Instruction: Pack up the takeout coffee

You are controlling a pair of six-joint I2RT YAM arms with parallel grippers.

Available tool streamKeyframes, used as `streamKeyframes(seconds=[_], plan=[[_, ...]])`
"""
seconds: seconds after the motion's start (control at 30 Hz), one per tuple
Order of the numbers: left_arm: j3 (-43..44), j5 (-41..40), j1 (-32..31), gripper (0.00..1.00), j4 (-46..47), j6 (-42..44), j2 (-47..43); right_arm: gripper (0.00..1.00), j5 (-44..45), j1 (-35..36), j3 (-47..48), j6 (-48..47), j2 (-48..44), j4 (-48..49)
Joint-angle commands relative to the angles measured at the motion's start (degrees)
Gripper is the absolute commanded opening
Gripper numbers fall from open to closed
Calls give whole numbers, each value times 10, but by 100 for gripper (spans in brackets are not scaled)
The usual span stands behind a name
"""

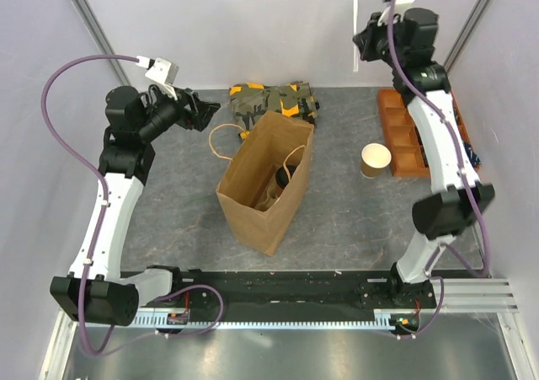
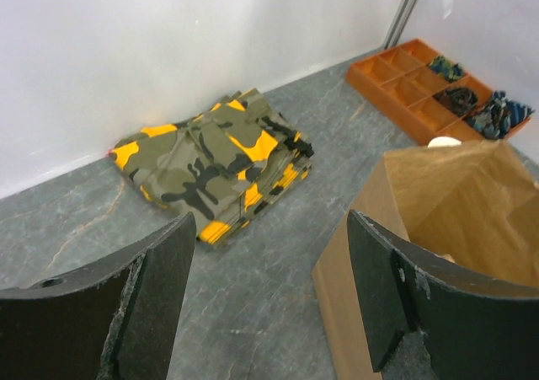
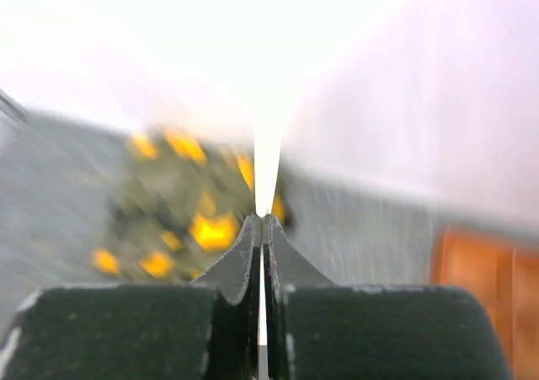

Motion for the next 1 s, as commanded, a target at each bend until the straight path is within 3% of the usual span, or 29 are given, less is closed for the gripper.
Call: streamKeyframes(seconds=[0.0,0.13,0.2,0.33,0.47,0.7,0.97], plan=[[38,10,4,80,56,-56,10,0,-110,35,-45,23,-93,98],[42,35,18,80,96,-96,6,0,-167,93,-183,-67,-192,145],[48,68,24,79,127,-127,-5,0,-159,142,-238,-161,-255,156],[69,170,23,73,198,-202,-15,0,-106,208,-362,-231,-329,206],[83,219,15,73,246,-295,-20,0,-77,260,-373,-238,-338,229],[89,176,10,70,299,-320,-21,0,-56,341,-373,-278,-336,234],[103,165,1,64,314,-310,-26,0,-31,385,-347,-287,-326,228]])
